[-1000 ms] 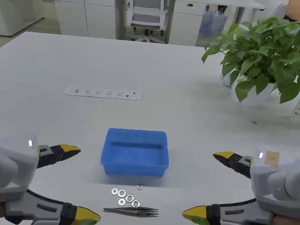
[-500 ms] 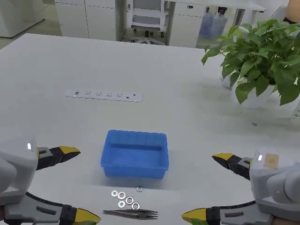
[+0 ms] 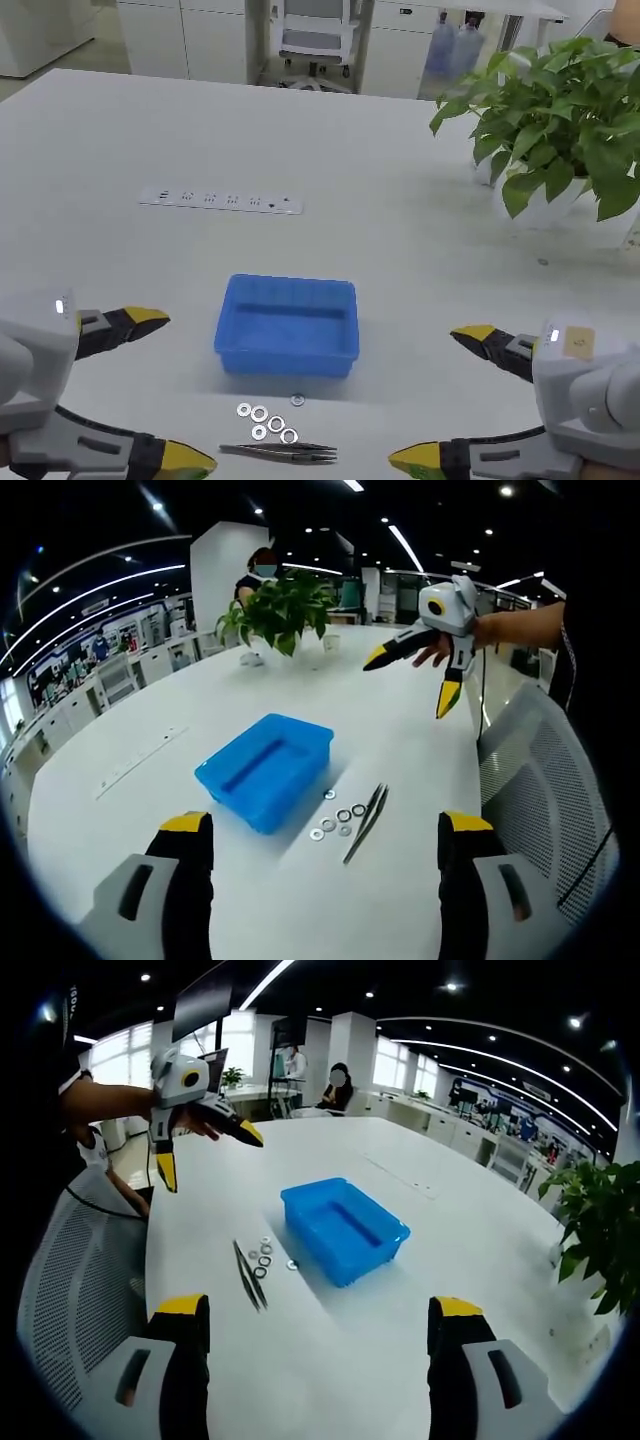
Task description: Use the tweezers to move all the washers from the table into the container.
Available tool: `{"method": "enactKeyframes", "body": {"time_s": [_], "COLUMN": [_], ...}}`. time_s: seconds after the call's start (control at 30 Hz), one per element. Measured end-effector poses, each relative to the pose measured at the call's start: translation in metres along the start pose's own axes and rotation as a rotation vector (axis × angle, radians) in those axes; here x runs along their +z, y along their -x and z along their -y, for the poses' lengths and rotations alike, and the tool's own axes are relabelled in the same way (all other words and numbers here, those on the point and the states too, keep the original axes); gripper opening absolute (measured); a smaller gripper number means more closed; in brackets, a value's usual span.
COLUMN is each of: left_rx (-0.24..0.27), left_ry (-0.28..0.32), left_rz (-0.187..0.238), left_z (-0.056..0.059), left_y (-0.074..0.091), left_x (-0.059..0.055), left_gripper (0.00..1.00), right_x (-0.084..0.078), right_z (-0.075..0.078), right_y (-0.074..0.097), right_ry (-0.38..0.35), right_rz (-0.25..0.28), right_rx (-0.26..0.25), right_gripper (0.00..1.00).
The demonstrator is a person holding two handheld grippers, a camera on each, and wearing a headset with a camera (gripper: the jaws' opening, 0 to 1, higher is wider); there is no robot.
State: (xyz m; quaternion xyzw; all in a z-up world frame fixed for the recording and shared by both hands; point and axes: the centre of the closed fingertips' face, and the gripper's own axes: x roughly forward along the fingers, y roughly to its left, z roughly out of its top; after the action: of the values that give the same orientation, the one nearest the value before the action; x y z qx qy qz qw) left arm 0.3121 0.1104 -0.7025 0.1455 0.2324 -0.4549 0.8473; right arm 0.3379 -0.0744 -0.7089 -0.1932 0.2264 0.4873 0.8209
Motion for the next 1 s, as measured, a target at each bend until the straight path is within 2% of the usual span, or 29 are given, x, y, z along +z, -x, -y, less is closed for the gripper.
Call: {"method": "enactKeyframes", "body": {"time_s": [0.27, 0.57, 0.77, 0.87, 1.0], "left_rx": [0.005, -0.011, -0.036, -0.053, -0.074], "left_ry": [-0.006, -0.019, -0.039, -0.05, -0.065], "left_rz": [-0.006, -0.035, -0.073, -0.111, -0.123], "left_z": [-0.001, 0.004, 0.013, 0.017, 0.022], "left_y": [0.001, -0.003, -0.011, -0.014, -0.019], "left_x": [-0.001, -0.008, -0.019, -0.027, -0.03], "left_gripper": [0.99, 0.92, 0.83, 0.71, 0.64], "right_x": [0.003, 0.005, -0.002, -0.01, -0.016], "right_z": [-0.001, -0.014, -0.025, -0.031, -0.036], "right_y": [0.0, -0.008, -0.017, -0.023, -0.028], "right_ry": [0.008, 0.06, 0.124, 0.158, 0.205], "right_rz": [0.006, -0.008, -0.052, -0.086, -0.113], "right_rx": [0.006, 0.069, 0.118, 0.153, 0.188], "right_gripper": [0.89, 0.8, 0.69, 0.64, 0.57]}}
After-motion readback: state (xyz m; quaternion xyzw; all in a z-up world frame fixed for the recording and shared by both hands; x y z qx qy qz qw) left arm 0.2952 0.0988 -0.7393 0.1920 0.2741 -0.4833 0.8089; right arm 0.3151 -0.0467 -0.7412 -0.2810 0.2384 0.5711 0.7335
